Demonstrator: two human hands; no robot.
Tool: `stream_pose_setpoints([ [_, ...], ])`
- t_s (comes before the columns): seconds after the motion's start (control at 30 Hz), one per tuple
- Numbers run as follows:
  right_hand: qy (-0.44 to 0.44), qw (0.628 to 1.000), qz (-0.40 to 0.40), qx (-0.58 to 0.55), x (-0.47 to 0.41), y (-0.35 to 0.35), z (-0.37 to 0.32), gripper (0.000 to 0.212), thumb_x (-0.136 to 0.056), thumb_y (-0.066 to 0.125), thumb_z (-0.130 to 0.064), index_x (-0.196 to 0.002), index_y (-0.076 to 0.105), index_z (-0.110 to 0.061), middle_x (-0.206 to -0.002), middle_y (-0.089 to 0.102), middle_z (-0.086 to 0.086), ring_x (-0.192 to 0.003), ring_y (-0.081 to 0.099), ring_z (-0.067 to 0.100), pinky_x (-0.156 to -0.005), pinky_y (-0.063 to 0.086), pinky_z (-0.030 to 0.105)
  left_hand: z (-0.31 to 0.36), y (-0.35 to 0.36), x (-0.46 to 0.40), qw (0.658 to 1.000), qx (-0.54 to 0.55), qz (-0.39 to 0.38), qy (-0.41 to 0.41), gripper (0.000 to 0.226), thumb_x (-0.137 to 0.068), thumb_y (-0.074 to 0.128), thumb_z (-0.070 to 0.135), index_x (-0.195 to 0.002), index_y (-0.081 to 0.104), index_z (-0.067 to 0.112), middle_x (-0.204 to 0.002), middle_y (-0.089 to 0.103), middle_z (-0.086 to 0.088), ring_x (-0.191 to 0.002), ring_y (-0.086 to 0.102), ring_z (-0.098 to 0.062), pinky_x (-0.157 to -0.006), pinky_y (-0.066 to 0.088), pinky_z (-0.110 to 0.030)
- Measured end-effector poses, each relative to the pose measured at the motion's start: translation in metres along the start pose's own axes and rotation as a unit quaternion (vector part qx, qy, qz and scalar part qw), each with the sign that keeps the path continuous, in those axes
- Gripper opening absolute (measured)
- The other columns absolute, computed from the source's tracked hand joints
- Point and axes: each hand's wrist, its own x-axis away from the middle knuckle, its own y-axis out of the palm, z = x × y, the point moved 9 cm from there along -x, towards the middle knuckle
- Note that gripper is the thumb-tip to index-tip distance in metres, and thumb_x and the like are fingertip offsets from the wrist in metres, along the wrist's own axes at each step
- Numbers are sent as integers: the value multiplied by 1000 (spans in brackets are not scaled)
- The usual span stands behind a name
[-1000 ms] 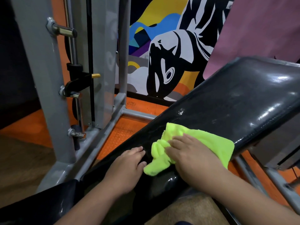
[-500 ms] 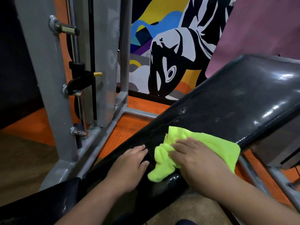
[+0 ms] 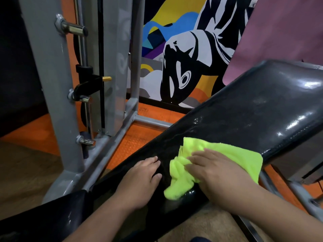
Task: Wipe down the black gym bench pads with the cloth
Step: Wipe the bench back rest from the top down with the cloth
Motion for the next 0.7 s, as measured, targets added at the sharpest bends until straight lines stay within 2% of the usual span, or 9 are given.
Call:
stream_pose_setpoints([
  [0.07,21,1000,-13,14,-13,3,-1,37,-65,73,-22,-101,73,-27,-109,71,-4,-114,64,20,-107,39,40,-1,-1,-1,1000,5,6,-3,50,-98,45,42,-146,38,32,-155,28,21,-142,22,-2,-116,24,-27],
  [0.2,-37,999,-11,-11,7,10,-17,41,-74,51,-26,-110,70,-28,-118,69,-5,-120,61,18,-109,41,40,1,0,1,1000,-5,-2,8,49,-98,44,42,-146,37,33,-154,27,21,-142,23,-2,-116,23,-26],
  [0.33,-5,1000,-14,13,-11,7,-6,36,-69,71,-23,-105,72,-28,-115,70,-5,-117,62,19,-109,37,39,-1,-2,-1,1000,1,1,2,49,-99,44,41,-147,37,33,-155,27,21,-143,21,-2,-116,22,-26],
  [0.47,-28,999,-35,0,-1,15,-14,42,-70,68,-25,-112,70,-29,-121,68,-5,-122,60,19,-110,41,42,0,0,-1,1000,-3,-10,9,49,-98,44,42,-146,37,33,-154,27,22,-143,22,-2,-117,23,-30],
  [0.6,3,999,-33,19,-19,12,-1,37,-67,72,-25,-104,71,-28,-114,70,-4,-118,62,20,-109,37,40,-2,-2,-2,1000,7,-2,3,49,-99,44,41,-146,37,33,-154,27,22,-143,21,-3,-117,23,-28],
  [0.7,-22,999,-41,8,-14,18,-11,38,-68,69,-27,-106,71,-27,-116,69,-4,-118,62,20,-108,40,40,-2,-1,-2,1000,6,-8,7,48,-98,44,41,-145,38,34,-154,28,22,-141,23,-2,-116,25,-28],
])
